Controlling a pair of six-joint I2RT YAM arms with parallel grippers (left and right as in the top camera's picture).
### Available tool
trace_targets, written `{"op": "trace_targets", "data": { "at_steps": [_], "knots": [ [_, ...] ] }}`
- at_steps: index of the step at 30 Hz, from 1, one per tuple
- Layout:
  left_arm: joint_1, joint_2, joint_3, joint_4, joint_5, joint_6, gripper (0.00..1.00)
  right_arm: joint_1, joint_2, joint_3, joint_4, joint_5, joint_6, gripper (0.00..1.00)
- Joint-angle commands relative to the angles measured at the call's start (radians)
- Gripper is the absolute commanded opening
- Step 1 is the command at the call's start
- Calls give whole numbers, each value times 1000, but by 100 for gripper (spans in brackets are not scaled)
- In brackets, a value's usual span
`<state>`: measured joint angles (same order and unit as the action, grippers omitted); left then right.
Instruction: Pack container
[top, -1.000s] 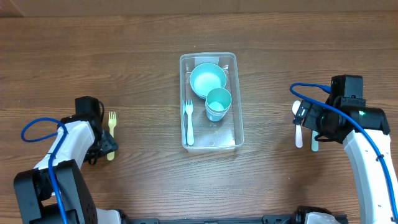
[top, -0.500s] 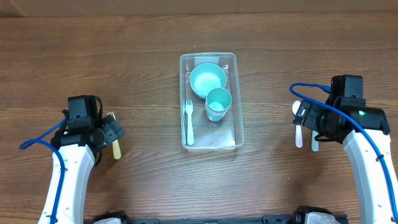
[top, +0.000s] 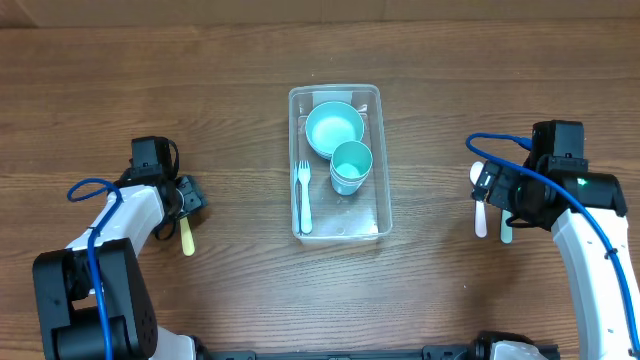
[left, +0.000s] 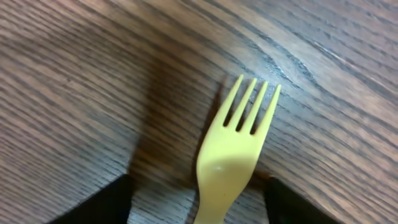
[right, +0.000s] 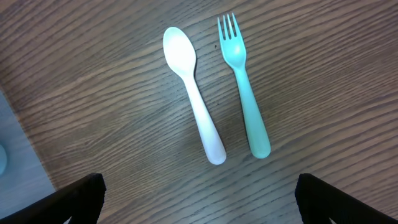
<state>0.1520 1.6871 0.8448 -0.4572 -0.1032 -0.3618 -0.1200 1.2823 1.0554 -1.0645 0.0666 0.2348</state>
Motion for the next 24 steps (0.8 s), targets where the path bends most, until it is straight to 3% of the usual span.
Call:
{"op": "trace_targets", "data": {
  "at_steps": [1, 4, 8, 10, 14, 19, 24],
  "knots": [
    [-3, 52, -24, -28, 87, 23, 56, -5, -3, 2, 5, 2, 0, 100],
    [-6, 52, -24, -41, 132, 23, 43, -5, -3, 2, 5, 2, 0, 100],
    [-28, 52, -24, -77, 163, 18, 37, -5, -3, 2, 5, 2, 0, 100],
    [-38, 52, -24, -98, 182, 8, 29, -5, -3, 2, 5, 2, 0, 100],
    [-43, 52, -22, -98, 170, -1, 28, -5, -3, 2, 5, 2, 0, 100],
    [-43, 51, 41, -160, 98, 0, 14, -5, -3, 2, 5, 2, 0, 100],
    [-43, 42, 126, -224, 70, 11, 15, -5, -3, 2, 5, 2, 0, 100]
  ]
}}
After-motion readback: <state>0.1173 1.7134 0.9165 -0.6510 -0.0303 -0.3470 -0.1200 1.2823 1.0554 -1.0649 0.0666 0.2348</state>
